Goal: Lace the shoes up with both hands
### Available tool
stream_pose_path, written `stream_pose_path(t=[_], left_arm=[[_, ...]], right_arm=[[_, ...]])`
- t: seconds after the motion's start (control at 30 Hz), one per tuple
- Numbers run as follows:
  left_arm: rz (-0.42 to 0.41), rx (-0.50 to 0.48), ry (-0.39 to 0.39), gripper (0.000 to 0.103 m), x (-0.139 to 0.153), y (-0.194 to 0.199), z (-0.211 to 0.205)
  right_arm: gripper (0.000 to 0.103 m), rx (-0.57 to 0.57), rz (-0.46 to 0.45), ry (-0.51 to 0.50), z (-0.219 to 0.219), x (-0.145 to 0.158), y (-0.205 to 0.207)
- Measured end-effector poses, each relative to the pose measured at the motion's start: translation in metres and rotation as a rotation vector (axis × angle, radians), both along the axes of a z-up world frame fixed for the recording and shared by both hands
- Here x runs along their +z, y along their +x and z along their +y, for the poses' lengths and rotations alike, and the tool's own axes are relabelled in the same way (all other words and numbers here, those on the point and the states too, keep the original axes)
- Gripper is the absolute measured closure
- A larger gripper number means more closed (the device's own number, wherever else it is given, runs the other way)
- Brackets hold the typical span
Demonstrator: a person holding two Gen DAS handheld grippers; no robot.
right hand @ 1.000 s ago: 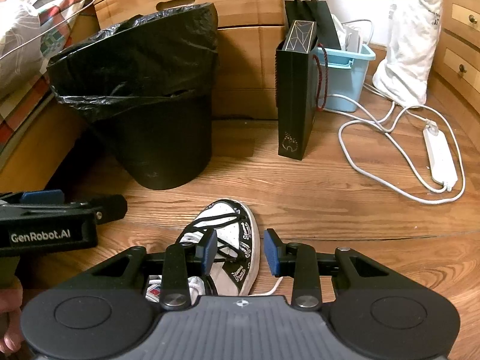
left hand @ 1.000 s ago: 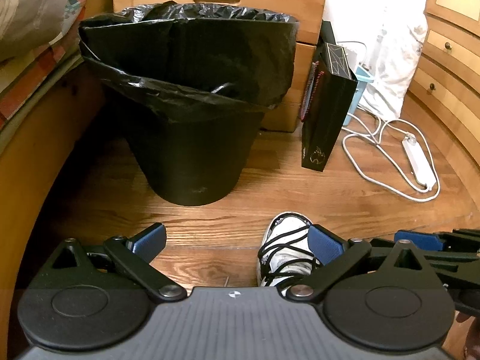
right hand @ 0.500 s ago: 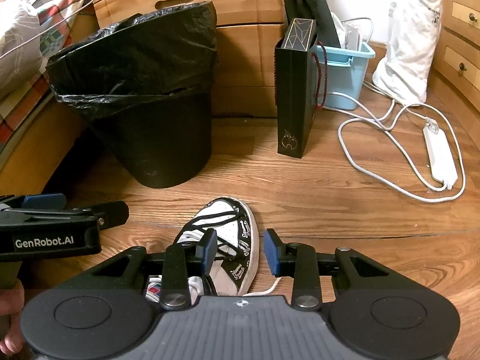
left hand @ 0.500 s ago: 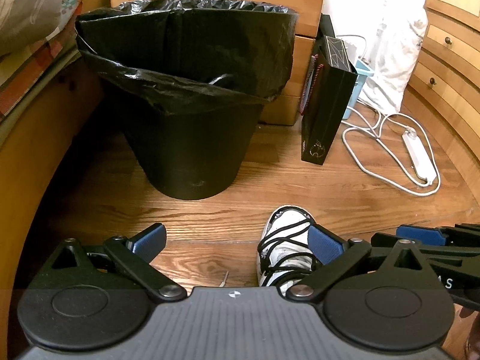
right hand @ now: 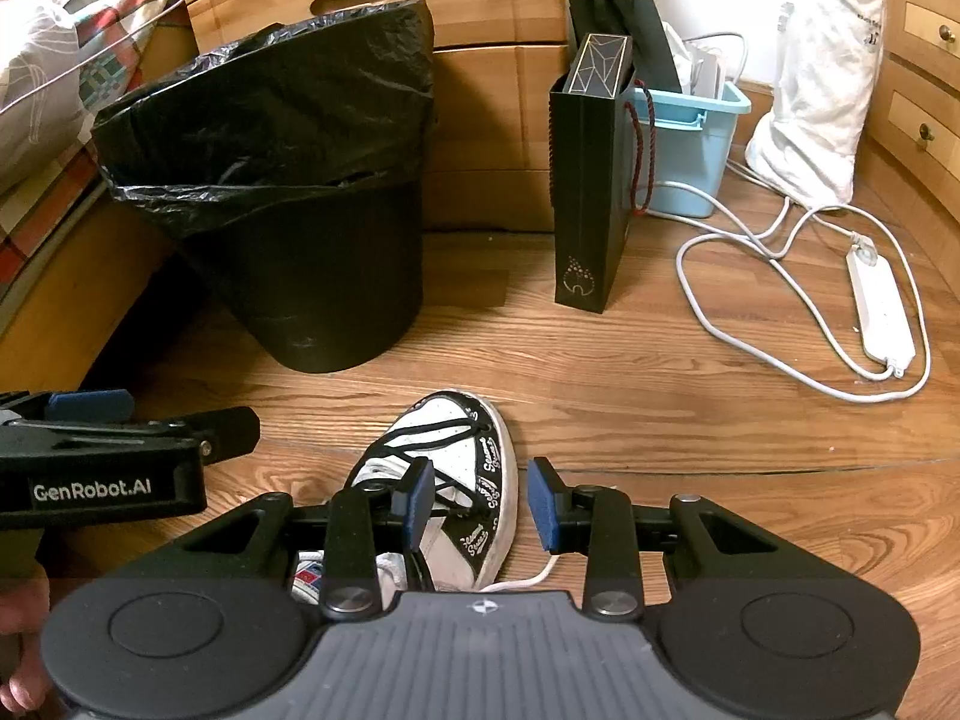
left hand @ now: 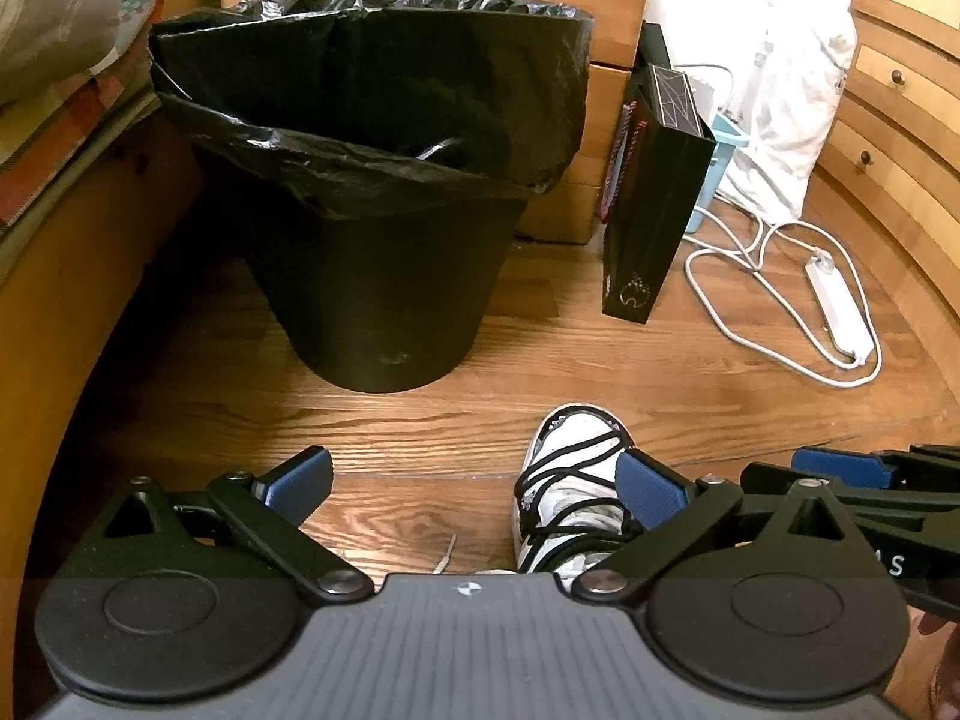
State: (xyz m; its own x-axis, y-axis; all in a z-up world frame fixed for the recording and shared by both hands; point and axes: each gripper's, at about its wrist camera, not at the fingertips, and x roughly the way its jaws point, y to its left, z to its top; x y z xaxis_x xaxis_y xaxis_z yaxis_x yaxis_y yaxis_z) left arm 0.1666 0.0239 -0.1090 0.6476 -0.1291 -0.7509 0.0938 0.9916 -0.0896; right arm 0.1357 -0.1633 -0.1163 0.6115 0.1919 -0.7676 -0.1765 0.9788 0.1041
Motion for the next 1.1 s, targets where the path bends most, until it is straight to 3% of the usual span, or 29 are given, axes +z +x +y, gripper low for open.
stream_pose_path(t=[1.1], left_arm=[[0.078,0.008,0.025,0.000,-0.0070,-0.0059,-0.0028]], right_arm=[[0.065,0.006,0.034,-0.001,0.0005,-0.0007,-0.0010]])
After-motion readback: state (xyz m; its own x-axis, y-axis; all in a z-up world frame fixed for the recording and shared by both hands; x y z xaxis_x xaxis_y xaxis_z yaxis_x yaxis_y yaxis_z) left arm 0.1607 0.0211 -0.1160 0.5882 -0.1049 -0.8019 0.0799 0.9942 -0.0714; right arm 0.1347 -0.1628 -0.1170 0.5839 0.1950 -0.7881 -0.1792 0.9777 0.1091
